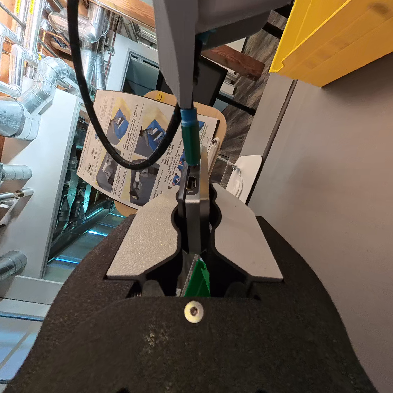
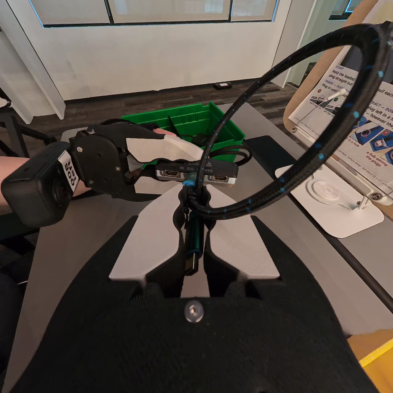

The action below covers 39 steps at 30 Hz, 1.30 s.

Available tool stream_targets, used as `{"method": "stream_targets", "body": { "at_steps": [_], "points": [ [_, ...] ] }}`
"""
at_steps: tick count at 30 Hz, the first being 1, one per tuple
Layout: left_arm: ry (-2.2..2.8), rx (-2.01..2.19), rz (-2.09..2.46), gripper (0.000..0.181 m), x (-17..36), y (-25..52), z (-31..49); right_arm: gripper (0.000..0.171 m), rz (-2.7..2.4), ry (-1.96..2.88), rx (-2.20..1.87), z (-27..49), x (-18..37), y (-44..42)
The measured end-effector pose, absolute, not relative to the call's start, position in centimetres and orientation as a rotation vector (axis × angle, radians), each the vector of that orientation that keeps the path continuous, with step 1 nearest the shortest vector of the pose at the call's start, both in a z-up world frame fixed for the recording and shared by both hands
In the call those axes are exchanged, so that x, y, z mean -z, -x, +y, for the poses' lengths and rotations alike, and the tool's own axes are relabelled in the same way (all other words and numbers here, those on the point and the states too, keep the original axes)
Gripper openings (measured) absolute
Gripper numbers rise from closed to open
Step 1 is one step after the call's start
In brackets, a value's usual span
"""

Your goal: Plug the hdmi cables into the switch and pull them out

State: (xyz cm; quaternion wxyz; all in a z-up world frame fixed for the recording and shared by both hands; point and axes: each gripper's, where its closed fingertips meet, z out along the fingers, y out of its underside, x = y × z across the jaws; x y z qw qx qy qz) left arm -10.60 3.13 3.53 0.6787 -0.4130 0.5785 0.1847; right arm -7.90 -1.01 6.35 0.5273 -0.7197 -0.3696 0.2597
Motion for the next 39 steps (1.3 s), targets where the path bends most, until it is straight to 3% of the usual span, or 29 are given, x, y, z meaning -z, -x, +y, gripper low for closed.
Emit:
{"method": "stream_targets", "body": {
  "at_steps": [21, 27, 31, 35, 39],
  "points": [
    [1.009, -0.425, 1.343, 0.022, -2.7, 10.7, 4.1, 0.015, -0.889, 1.689, -0.528, 0.1, -5.9, 7.9],
    [1.025, -0.364, 1.381, 0.023, -2.1, 10.2, 4.0, 0.036, -0.955, 1.746, -0.316, -0.4, -6.2, 5.2],
    [1.062, -0.417, 1.405, 0.023, -1.1, 10.7, 5.2, 0.034, -1.008, 1.820, -0.024, -2.3, -6.8, 2.3],
    [1.074, -0.465, 1.448, 0.023, 0.1, 10.5, 5.5, 0.032, -1.064, 1.695, 0.023, -3.9, -8.6, 4.4],
    [1.076, -0.515, 1.494, 0.023, 1.3, 10.1, 5.4, 0.044, -1.186, 1.658, 0.166, -2.0, -5.8, 7.2]
  ]
}}
